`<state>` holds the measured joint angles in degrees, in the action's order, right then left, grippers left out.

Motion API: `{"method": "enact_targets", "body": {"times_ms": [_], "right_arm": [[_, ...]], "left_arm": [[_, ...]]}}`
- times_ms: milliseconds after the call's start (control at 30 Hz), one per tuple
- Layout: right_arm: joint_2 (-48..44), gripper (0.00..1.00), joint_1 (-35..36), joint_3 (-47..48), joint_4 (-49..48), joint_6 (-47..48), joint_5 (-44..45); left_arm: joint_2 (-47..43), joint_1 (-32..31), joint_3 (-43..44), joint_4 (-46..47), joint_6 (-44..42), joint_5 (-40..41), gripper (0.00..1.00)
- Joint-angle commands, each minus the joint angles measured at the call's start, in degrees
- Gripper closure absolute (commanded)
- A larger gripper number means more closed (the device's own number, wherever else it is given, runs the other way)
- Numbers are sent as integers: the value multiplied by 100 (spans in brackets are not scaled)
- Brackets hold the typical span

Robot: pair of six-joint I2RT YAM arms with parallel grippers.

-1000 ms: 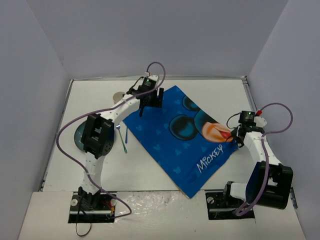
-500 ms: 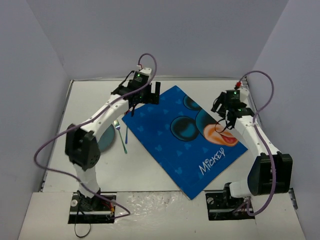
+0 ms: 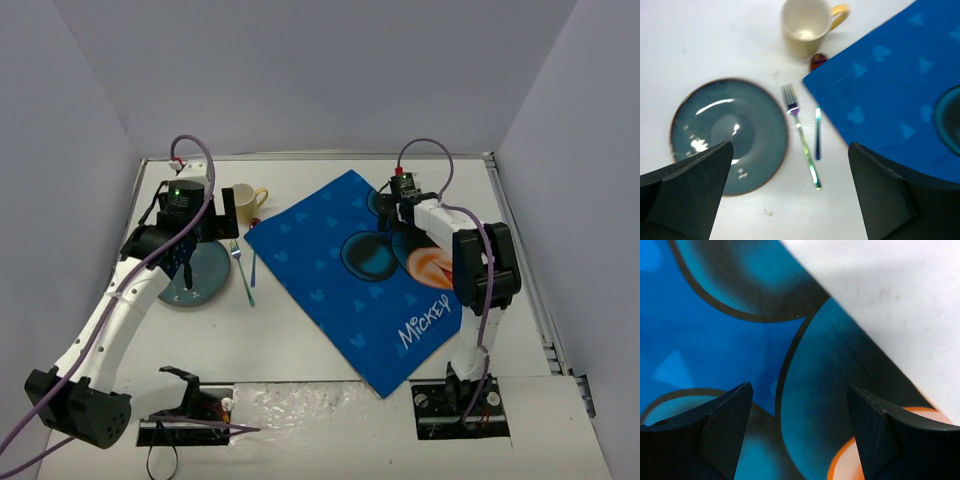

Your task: Set the dinner table for one person

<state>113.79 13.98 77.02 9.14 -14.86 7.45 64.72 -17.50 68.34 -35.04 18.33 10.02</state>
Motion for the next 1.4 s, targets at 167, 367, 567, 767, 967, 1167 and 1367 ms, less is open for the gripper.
{"method": "enact_targets", "body": {"times_ms": [167, 367, 567, 767, 967, 1167, 1367], "right_arm": [[642, 31, 14, 699, -219, 378, 83], [1274, 32, -72, 1084, -220, 509, 16], [1782, 32, -168, 1684, -215, 647, -83], [2228, 33, -266, 2323, -23, 719, -118], [2787, 33, -384, 3265, 450, 800, -23], [2995, 35, -582, 3903, 693, 831, 225], [2124, 36, -544, 3717, 595, 1029, 311]], "left_arm": [[-736, 370, -824, 559, -196, 412, 3], [-674, 452, -925, 586, -164, 447, 3], [-608, 521, -941, 582, -177, 483, 3], [-552, 592, -941, 586, -181, 470, 3], [-496, 685, -937, 603, -181, 444, 3], [-475, 716, -957, 600, -181, 451, 3], [-461, 731, -928, 621, -172, 368, 3]]}}
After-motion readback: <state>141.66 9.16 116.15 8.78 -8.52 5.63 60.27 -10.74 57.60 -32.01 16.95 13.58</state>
